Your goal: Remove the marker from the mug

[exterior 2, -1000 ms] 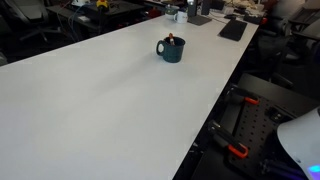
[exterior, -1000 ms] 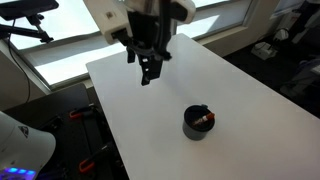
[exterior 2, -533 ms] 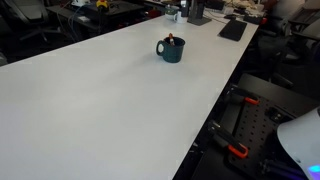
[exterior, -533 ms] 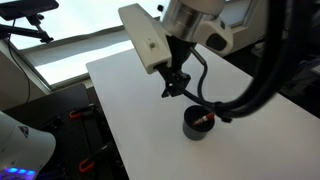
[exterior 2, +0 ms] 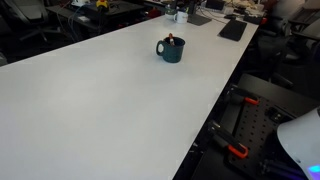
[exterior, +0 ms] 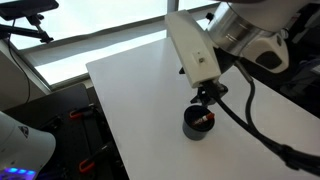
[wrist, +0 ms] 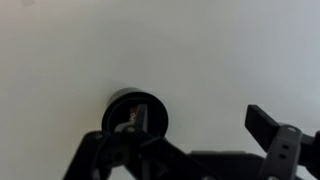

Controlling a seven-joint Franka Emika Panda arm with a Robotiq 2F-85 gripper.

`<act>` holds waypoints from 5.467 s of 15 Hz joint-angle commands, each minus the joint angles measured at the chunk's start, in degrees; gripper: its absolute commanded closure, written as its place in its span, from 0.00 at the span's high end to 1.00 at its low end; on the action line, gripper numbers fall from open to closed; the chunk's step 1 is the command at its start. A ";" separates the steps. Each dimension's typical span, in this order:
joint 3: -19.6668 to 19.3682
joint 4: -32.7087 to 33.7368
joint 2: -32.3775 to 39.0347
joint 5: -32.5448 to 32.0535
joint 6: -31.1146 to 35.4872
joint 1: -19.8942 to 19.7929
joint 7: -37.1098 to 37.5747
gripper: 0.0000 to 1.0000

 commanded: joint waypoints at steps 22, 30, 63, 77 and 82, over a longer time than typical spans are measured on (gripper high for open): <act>7.10 43.89 33.54 5.20 -27.67 -11.76 3.27 1.00; 7.90 47.37 35.47 4.34 -33.21 -12.52 1.71 1.00; 9.63 67.20 54.16 6.10 -42.96 -16.97 9.99 0.24; 9.34 63.87 51.21 5.29 -40.18 -16.41 7.85 0.05; 8.87 58.86 45.50 4.15 -35.48 -14.67 5.60 0.05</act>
